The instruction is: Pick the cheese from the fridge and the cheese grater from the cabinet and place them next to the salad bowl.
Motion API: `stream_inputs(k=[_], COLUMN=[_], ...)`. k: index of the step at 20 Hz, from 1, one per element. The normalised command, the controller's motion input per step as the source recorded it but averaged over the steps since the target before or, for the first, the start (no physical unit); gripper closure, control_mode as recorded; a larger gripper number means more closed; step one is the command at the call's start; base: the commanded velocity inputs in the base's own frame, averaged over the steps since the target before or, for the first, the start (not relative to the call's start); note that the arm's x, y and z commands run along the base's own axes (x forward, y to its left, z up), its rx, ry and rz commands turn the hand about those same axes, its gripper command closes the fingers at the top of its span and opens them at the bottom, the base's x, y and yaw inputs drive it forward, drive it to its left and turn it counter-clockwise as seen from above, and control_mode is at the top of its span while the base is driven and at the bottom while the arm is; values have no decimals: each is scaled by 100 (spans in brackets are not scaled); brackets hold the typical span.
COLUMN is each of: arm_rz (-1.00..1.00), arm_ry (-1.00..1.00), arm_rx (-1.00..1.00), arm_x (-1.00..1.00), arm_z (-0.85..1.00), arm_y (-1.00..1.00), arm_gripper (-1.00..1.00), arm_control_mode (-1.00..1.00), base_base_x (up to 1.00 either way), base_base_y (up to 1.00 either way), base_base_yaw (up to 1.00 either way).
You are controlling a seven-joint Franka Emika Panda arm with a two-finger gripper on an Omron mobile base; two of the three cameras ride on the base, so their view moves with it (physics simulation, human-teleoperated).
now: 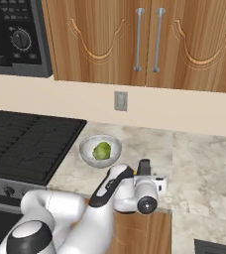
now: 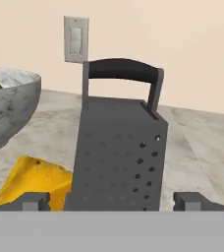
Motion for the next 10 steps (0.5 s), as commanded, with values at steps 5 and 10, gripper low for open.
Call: stream_inputs(k=[5,10], arm_rz=[-7,-6], arm_ry=[0,2], arm_rx=[0,0], arm_x=[-29,-34], arm_z=[20,34], arm_y=[-2,0], arm_gripper=[-100,-100], arm_control_mode=[-100,-100], base_base_x=[0,0], base_base_y=[0,0], base_base_yaw=[0,0])
